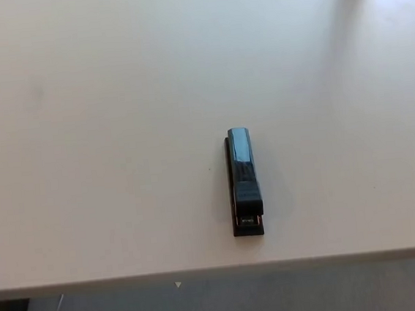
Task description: The robot uses its right hand to press on the stapler that is in the middle of the desk
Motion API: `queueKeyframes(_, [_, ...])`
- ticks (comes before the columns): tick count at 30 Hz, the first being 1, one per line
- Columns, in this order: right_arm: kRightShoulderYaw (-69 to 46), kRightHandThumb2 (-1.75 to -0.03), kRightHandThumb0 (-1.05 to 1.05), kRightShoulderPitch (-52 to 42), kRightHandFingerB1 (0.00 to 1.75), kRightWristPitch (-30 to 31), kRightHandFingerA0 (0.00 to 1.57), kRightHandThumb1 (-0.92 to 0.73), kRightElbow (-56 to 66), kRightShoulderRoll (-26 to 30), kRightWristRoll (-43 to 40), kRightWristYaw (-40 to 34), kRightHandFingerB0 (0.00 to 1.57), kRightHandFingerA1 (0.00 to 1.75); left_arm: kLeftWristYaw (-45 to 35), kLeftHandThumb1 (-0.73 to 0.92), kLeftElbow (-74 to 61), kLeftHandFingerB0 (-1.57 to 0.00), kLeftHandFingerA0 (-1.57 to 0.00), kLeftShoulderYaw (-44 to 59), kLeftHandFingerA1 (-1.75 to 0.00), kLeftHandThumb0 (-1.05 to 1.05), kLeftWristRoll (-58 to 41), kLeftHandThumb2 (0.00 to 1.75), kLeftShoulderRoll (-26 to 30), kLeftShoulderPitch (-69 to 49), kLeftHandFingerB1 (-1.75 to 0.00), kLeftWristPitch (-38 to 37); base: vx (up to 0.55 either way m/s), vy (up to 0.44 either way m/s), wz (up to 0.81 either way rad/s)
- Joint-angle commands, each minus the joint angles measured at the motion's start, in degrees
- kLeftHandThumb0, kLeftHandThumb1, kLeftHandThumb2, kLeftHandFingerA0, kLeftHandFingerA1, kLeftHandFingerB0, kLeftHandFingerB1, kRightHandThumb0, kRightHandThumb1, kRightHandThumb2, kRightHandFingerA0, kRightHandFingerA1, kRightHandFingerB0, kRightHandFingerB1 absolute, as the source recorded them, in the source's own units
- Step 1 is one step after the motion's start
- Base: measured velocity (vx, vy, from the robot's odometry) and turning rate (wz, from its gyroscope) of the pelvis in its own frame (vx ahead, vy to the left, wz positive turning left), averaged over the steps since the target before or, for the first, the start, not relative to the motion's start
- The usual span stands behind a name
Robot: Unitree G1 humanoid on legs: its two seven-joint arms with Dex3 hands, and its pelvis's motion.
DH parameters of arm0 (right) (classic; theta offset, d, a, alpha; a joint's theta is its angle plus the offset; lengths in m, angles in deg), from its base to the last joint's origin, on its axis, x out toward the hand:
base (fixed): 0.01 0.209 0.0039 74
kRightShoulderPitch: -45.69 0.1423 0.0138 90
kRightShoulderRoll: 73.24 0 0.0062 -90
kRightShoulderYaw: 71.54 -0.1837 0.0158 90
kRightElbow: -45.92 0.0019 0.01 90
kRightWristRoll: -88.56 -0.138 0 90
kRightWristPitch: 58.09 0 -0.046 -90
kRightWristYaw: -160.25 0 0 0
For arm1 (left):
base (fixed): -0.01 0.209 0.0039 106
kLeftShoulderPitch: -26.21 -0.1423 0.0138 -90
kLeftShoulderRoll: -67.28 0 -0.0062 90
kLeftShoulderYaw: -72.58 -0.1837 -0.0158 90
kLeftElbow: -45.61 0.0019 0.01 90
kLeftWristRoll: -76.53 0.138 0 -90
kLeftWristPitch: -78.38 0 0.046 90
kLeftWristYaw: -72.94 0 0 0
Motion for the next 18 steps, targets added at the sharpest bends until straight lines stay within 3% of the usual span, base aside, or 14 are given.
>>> queueKeyframes(1, [-6.60,-1.03,-0.73,2.33,0.35,-20.37,0.29,-0.72,-1.59,-1.09,-8.45,2.47,0.07,0.53,-5.46,0.66,-1.69,-0.05,-0.08,4.73,-0.52,-0.64,-6.32,1.08,3.01,0.85,-0.50,-11.79,0.00,0.000,0.00])
queueKeyframes(3, [-7.37,-1.05,-0.73,2.97,0.33,-19.99,0.28,-0.72,-2.68,-0.31,-8.26,2.29,0.04,0.53,-5.84,0.66,-1.52,-0.05,-0.07,5.02,-0.52,-0.71,-6.41,1.06,3.04,1.02,-0.49,-11.74,0.00,0.000,0.00])
queueKeyframes(4, [-7.79,-0.69,-0.72,3.07,0.22,-19.84,0.34,-0.89,-2.91,-0.10,-8.36,2.10,0.11,0.40,-5.80,0.68,-1.37,-0.04,-0.05,5.08,-0.51,-0.74,-6.31,1.08,3.07,1.10,-0.48,-11.66,0.00,0.000,0.00])
queueKeyframes(8, [-10.59,-0.69,-0.72,4.44,0.19,-17.13,0.28,-0.91,-4.73,1.77,-9.23,2.19,0.06,0.38,-6.30,0.65,-1.47,-0.04,-0.07,5.72,-0.51,-0.71,-6.63,1.06,3.03,1.41,-0.48,-11.20,0.00,0.000,0.00])
queueKeyframes(9, [-11.23,-0.69,-0.71,4.80,0.18,-16.05,0.27,-0.92,-5.12,2.47,-9.25,2.17,0.03,0.37,-6.40,0.67,-1.41,-0.04,-0.06,5.67,-0.51,-0.70,-6.33,1.08,3.18,1.55,-0.48,-11.31,0.00,0.000,0.00])
queueKeyframes(10, [-12.32,-1.08,-0.75,5.32,0.21,-13.77,0.22,-0.77,-5.49,3.34,-9.51,1.79,0.00,0.50,-6.60,0.66,-1.18,-0.05,-0.08,5.70,-0.52,-0.74,-6.15,1.06,3.23,1.67,-0.49,-11.79,0.00,0.000,0.00])
queueKeyframes(13, [-14.47,-1.08,-0.71,6.69,0.25,-10.40,0.21,-0.76,-7.18,4.48,-9.67,0.82,0.00,0.50,-6.93,0.69,-1.18,-0.03,-0.06,5.91,-0.50,-0.76,-6.32,1.06,3.17,1.63,-0.47,-12.15,0.00,0.000,0.00])
queueKeyframes(14, [-15.29,-0.72,-0.71,7.20,0.17,-9.06,0.25,-0.92,-7.72,4.86,-10.14,1.03,0.00,0.35,-7.13,0.67,-1.07,-0.04,-0.07,5.94,-0.51,-0.71,-6.45,1.06,3.18,1.66,-0.48,-12.32,0.00,0.000,0.00])
queueKeyframes(15, [-17.16,-0.69,-0.72,8.09,0.17,-5.45,0.24,-0.92,-8.44,5.64,-12.17,2.24,0.00,0.33,-7.11,0.67,-0.89,-0.04,-0.07,6.01,-0.52,-0.64,-6.57,1.09,3.12,1.79,-0.49,-12.28,0.00,0.000,0.00])
queueKeyframes(16, [-18.27,-0.71,-0.68,8.92,0.13,-3.78,0.20,-0.92,-9.16,6.08,-13.28,2.90,0.00,0.33,-7.03,0.69,-0.71,-0.02,-0.08,6.10,-0.51,-0.75,-6.59,1.06,3.21,2.15,-0.47,-12.18,0.00,0.000,0.00])
queueKeyframes(18, [-20.88,-0.67,-0.70,10.30,0.17,-1.05,0.20,-0.92,-10.45,6.79,-15.41,4.12,0.00,0.32,-7.02,0.70,0.10,-0.02,-0.07,6.31,-0.51,-0.75,-6.71,1.06,3.18,2.96,-0.46,-12.58,0.00,0.000,0.00])
